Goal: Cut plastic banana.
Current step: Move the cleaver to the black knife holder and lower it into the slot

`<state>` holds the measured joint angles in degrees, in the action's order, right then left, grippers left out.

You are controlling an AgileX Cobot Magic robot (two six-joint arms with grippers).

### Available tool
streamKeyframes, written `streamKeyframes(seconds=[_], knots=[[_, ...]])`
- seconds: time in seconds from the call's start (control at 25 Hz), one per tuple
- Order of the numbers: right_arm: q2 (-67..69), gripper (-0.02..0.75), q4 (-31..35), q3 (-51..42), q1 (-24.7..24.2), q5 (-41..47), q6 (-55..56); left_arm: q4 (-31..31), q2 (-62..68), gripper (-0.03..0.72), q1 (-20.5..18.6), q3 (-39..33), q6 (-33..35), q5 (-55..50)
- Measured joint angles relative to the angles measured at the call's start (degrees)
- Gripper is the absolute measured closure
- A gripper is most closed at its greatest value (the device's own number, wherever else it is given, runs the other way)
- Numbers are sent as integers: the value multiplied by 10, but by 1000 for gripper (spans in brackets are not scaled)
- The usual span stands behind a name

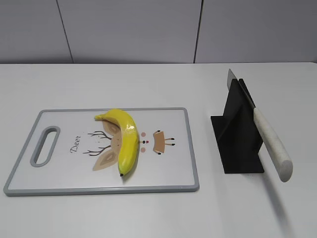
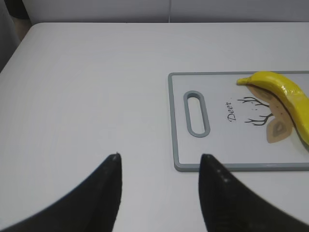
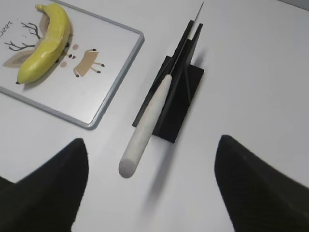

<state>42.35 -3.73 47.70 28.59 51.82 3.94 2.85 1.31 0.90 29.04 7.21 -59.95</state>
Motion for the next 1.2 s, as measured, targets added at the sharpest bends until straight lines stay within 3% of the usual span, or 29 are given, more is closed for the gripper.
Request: streamKeyframes(seconds=[0.36,0.72,0.96,1.2], knots=[[-226,143,2,-120,0,14,-24,0,0,199,0,0,0,0],[-402,143,2,-166,0,38,-26,0,0,199,0,0,0,0],[-427,144,3,-197,0,92,-39,0,0,199,0,0,0,0],[-427,144,6,-218,0,76,-43,0,0,199,0,0,0,0]])
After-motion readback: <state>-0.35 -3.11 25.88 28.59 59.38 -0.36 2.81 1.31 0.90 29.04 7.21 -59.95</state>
